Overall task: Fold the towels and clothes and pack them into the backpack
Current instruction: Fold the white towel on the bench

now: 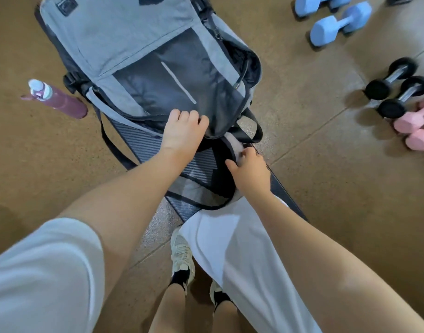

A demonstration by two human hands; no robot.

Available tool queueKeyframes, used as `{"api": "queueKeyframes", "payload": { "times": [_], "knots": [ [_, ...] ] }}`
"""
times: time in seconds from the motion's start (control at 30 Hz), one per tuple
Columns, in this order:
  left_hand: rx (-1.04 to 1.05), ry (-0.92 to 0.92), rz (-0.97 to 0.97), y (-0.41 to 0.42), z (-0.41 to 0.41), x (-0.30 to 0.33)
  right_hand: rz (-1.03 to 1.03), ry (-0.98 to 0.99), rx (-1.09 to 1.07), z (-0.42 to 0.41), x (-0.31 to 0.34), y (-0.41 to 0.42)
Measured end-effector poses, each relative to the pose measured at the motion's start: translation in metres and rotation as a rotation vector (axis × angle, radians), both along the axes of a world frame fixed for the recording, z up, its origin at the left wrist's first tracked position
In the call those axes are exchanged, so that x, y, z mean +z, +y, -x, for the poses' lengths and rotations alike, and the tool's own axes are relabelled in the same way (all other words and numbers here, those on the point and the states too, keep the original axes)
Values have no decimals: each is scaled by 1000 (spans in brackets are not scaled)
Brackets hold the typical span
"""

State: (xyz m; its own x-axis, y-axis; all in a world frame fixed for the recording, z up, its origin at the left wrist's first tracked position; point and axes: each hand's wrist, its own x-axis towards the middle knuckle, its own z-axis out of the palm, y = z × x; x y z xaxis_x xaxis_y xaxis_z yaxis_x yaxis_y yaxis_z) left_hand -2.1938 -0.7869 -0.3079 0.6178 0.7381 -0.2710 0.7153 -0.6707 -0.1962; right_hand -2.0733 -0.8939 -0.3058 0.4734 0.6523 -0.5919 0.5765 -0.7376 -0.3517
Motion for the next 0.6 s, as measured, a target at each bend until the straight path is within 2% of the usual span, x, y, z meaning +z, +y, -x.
{"api": "queueKeyframes", "payload": {
  "times": [0.13, 0.27, 0.37, 0.53, 0.6],
  "knots": [
    [50, -83, 53, 12, 4, -14, -119, 22, -48, 8, -4, -3],
    [235, -231, 211, 33, 11, -9, -212, 38, -130, 16, -3, -2],
    [401, -406, 332, 46, 17, 15, -293, 189, -389, 28, -3, 3],
    [505, -615, 396, 65, 37, 71, -550, 567, -904, 76, 9, 33],
    [585, -719, 442, 72, 46, 83, -525, 667, -1022, 90, 9, 49]
  ]
}}
